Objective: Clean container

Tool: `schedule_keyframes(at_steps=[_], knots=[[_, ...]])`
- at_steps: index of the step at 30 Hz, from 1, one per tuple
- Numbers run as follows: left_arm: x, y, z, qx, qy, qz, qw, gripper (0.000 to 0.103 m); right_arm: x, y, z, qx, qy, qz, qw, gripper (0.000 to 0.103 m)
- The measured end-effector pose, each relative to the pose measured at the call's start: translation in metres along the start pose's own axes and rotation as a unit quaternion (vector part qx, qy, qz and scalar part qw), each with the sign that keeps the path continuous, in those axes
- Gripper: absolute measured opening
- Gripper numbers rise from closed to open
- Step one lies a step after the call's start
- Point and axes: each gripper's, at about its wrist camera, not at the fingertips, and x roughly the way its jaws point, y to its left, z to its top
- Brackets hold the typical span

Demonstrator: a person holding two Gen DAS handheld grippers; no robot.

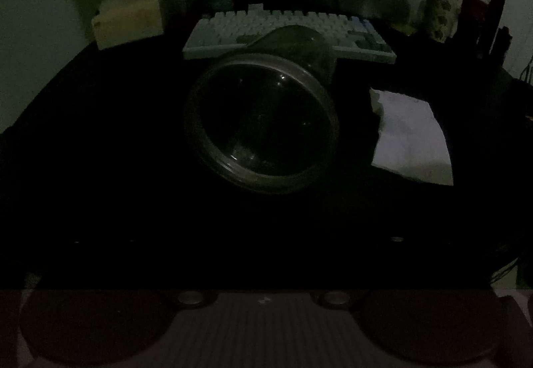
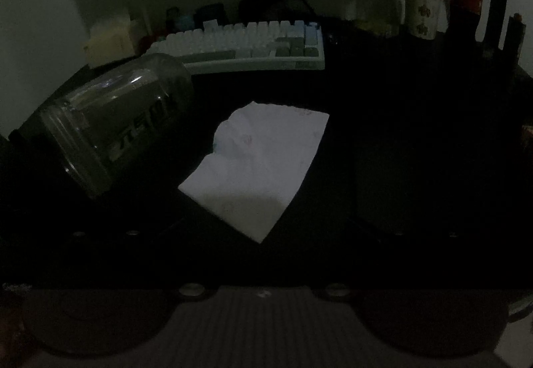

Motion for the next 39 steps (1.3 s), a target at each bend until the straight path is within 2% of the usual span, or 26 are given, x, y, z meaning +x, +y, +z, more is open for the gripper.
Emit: schedule_keyframes(at_steps=[19, 39], knots=[[0.000, -0.001, -0.002, -0.001, -0.007, 0.000, 1.0000, 0.103, 0.002, 0.001, 0.000, -0.001, -0.003, -0.005, 1.000, 0.103], [-0.001, -0.005, -0.005, 0.009, -0.016, 0.000, 0.9998, 0.103, 0.011, 0.009, 0.008, -0.027, 0.036, -0.029, 0.999, 0.103]])
